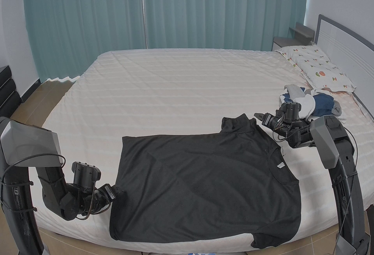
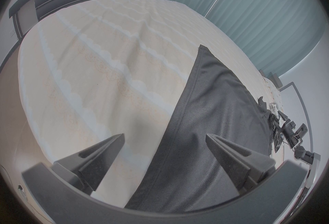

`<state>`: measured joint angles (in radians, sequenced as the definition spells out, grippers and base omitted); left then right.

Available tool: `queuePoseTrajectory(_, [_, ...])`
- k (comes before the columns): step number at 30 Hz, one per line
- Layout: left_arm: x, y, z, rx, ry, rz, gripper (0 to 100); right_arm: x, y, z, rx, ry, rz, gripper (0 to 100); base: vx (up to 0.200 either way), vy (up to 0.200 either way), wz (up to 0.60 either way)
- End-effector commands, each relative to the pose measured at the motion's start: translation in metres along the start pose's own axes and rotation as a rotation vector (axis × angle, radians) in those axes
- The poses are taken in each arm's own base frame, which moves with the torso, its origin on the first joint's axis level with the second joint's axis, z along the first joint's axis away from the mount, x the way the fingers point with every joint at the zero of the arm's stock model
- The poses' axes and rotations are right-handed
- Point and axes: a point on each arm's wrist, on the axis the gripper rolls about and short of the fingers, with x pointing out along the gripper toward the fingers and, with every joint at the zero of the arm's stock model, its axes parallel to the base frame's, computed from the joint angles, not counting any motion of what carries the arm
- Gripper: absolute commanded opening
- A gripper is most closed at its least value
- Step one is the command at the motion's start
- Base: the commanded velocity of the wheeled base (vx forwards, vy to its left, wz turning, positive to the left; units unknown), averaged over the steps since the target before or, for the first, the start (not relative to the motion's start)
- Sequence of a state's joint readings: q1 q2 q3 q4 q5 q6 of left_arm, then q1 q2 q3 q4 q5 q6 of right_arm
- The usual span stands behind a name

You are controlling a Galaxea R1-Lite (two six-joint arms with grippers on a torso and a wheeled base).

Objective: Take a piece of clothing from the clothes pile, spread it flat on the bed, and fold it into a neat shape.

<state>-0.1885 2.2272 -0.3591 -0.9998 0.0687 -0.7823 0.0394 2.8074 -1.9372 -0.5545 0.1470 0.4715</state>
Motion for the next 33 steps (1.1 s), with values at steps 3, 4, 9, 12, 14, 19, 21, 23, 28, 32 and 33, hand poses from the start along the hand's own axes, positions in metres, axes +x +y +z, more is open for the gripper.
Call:
queuePoseTrajectory(3, [0.0,0.0,0.0,-0.001,0.0,0.0,100,-0.016,-0.016,-0.003,0.013,0.069,-0.017,100,0.0,0.0,0.0])
queuePoseTrajectory(4, [0.0,0.0,0.0,-0.001,0.0,0.0,100,-0.017,-0.018,-0.004,0.013,0.074,-0.02,100,0.0,0.0,0.0])
queuePoseTrajectory(9, [-0.001,0.0,0.0,-0.003,0.0,-0.002,100,-0.027,-0.022,0.009,0.023,0.027,-0.028,100,0.0,0.0,0.0])
queuePoseTrajectory(12, [-0.002,0.0,0.0,-0.003,-0.001,-0.003,100,-0.059,-0.017,0.022,0.037,0.061,-0.048,100,0.0,0.0,0.0])
queuePoseTrajectory(14, [-0.003,0.0,0.0,-0.002,0.003,-0.005,100,-0.087,-0.013,0.024,0.04,0.103,-0.054,100,0.0,0.0,0.0])
queuePoseTrajectory(19, [-0.006,0.002,-0.004,-0.003,0.034,-0.019,100,-0.151,-0.008,0.008,0.065,0.142,-0.053,100,0.0,0.0,0.0])
queuePoseTrajectory(21, [-0.011,0.002,-0.004,-0.002,0.047,-0.034,100,-0.177,-0.007,0.0,0.063,0.126,-0.032,100,0.0,0.0,0.0])
queuePoseTrajectory(23, [-0.015,0.002,-0.004,0.0,0.06,-0.056,100,-0.209,-0.004,-0.01,0.063,0.12,-0.006,100,0.0,0.0,0.0])
queuePoseTrajectory(28, [-0.02,0.002,-0.005,-0.001,0.073,-0.073,100,-0.249,-0.001,-0.028,0.068,0.15,0.002,100,-0.16,0.0,0.0])
queuePoseTrajectory(32, [-0.022,0.004,-0.008,0.003,0.104,-0.087,100,-0.286,0.003,-0.049,0.084,0.213,-0.01,100,-0.2,0.0,0.0])
queuePoseTrajectory(33, [-0.022,0.005,-0.008,0.003,0.108,-0.087,100,-0.292,0.003,-0.052,0.089,0.225,-0.01,100,-0.2,0.0,0.0])
